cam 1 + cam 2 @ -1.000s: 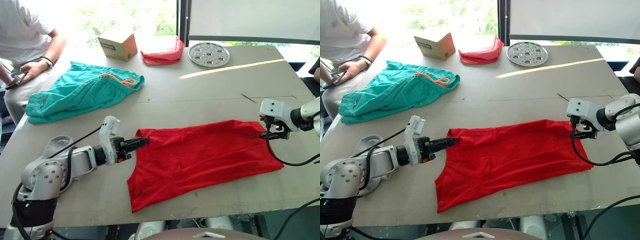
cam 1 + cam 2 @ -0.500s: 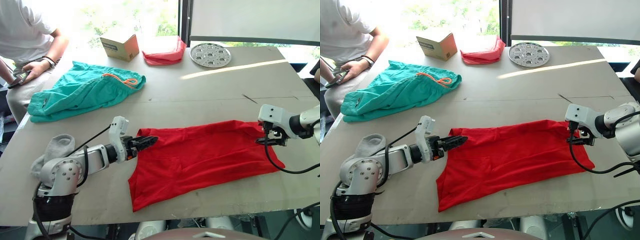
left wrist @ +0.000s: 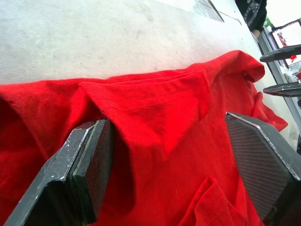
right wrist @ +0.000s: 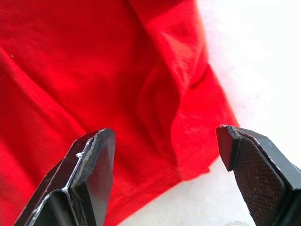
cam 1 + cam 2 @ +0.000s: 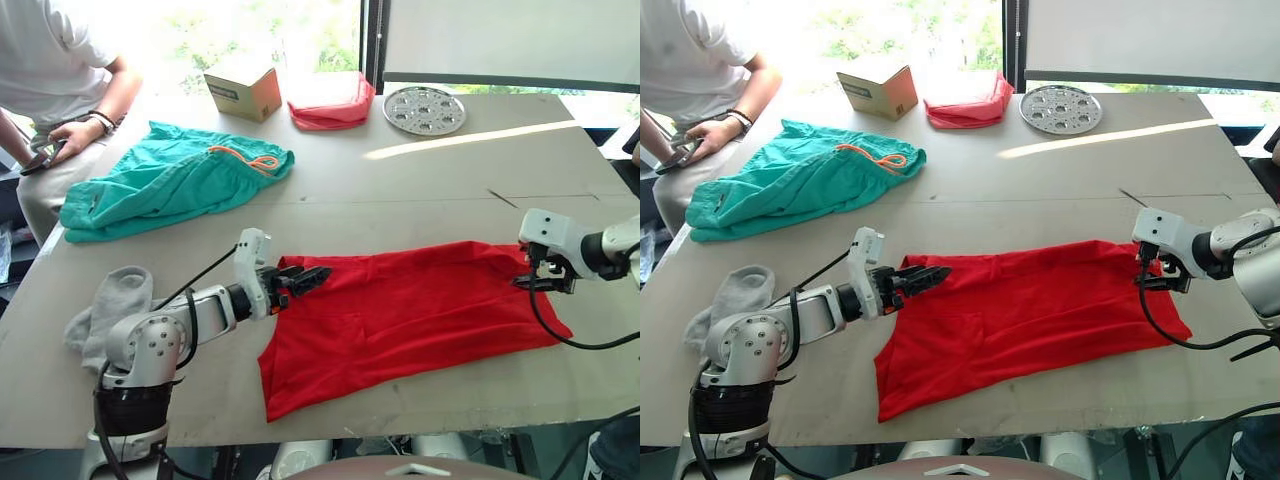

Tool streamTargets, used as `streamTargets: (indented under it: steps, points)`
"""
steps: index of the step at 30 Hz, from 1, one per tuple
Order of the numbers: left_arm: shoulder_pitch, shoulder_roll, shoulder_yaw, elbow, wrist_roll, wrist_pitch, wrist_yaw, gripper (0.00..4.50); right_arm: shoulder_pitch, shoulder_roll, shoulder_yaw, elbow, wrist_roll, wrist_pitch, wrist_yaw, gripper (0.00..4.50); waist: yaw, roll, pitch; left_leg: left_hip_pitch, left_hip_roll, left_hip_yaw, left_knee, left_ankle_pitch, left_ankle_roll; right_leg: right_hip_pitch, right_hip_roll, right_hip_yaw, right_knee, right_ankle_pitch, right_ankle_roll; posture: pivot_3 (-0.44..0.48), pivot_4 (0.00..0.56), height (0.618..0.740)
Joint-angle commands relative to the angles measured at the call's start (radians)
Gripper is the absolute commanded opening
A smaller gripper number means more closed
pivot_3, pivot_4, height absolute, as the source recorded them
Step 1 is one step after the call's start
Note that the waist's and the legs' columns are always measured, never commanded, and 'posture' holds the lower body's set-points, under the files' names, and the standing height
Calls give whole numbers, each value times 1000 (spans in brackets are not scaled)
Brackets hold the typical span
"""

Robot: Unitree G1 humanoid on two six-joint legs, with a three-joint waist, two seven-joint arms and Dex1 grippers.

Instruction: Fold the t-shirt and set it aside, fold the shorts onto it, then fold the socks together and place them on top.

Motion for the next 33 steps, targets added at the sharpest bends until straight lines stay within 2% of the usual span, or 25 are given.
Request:
streamTargets:
  steps: [1,13,15,16,17,21,22,23,27,33]
  points:
    - [-28,-9,-7,22,32,-15,-21,3980,-6,-17,-36,-7,0,16,-21,3684,1,0,0,0,0,0,0,0,0,0,0,0,0,0,0,0,150,740]
    - [-67,-40,-18,64,111,-27,-67,3980,-35,25,31,20,-27,95,-51,3684,1,0,0,0,0,0,0,0,0,0,0,-1,0,0,0,0,150,740]
    - [-66,-43,-17,58,119,-29,-74,3462,-40,27,43,29,-39,95,-60,3684,1,0,0,0,0,0,0,0,0,0,0,-1,0,0,0,0,150,740]
    - [-65,-44,-17,54,123,-29,-77,3179,-44,31,45,33,-42,92,-66,3168,1,0,0,0,0,0,0,0,0,0,0,-1,0,0,0,0,150,740]
    - [-64,-45,-17,52,126,-30,-79,2706,-49,36,50,41,-49,87,-74,2854,1,0,0,0,0,0,0,0,0,0,0,-1,0,0,0,0,150,740]
    - [-61,-42,-17,44,146,-40,-92,746,-63,43,75,77,-93,37,-105,886,1,0,0,0,0,0,0,0,0,0,0,-2,0,0,0,0,150,740]
    - [-60,-38,-19,42,155,-45,-100,131,-67,42,79,81,-100,29,-105,292,1,0,0,0,0,0,0,0,0,0,0,-2,0,0,0,0,150,740]
    - [-62,-29,-22,42,169,-58,-114,8,-76,43,80,83,-103,27,-103,59,1,0,0,0,0,0,0,0,0,0,0,-3,0,0,0,0,150,740]
    - [-90,7,-30,65,226,-122,-181,8,-126,33,92,96,-124,-2,-86,59,-1,0,0,0,0,0,0,0,0,0,0,-3,0,0,0,0,150,740]
    - [-198,61,-16,173,314,-289,-323,8,-296,61,142,202,-189,-81,-60,59,-1,0,0,0,-1,0,0,0,0,0,1,-4,-1,0,0,0,150,740]
